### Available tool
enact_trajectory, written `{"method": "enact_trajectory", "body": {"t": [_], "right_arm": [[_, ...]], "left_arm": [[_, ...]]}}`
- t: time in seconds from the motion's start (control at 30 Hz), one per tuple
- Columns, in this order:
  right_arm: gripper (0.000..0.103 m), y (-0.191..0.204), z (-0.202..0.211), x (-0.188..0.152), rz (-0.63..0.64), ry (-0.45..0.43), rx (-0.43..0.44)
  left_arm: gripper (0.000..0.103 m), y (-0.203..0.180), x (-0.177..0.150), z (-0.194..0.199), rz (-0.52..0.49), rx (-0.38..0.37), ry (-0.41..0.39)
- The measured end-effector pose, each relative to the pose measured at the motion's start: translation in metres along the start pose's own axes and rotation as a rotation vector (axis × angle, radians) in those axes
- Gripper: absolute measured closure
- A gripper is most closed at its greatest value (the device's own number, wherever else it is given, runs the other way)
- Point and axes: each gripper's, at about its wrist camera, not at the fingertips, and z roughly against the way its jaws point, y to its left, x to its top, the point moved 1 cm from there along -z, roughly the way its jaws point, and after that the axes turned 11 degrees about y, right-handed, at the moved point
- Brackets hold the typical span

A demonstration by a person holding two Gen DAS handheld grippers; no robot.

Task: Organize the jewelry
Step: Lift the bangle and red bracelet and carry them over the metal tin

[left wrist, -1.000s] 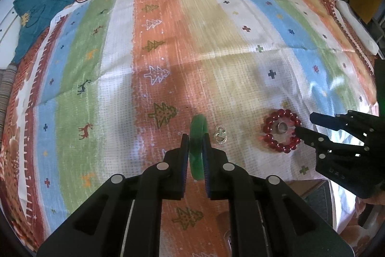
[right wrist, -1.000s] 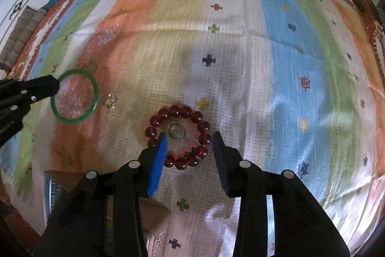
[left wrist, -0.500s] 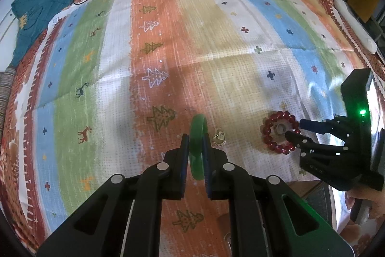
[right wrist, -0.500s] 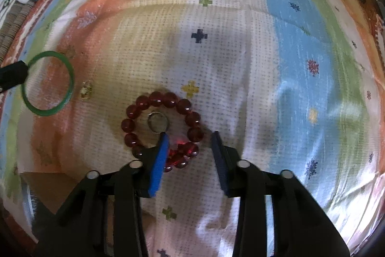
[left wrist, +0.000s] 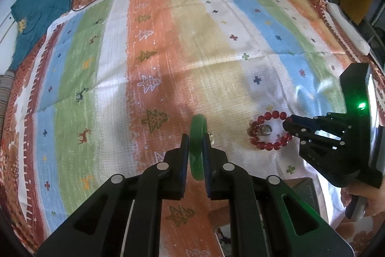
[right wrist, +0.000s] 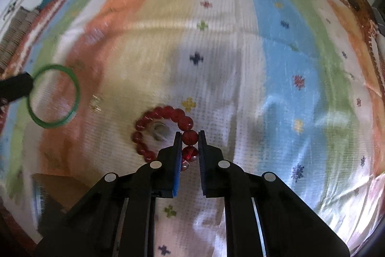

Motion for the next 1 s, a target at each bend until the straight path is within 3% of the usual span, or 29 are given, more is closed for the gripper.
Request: {"method": "enact_trajectory", "body": {"t": [0.33,1.0], "right_arm": [[0.089,0.020,0.061,-0.011,0.051,-0.154,0.060],[0.089,0.034,0.105,-0.037,0.073,-0.268,0.107]], "left_arm": [[0.092,-0.008,-0.007,0.041,-0.008,-0.034,-0.094],[0.092,-0.016,-0.038,0.071,-0.038,-0.043,-0.150]]}}
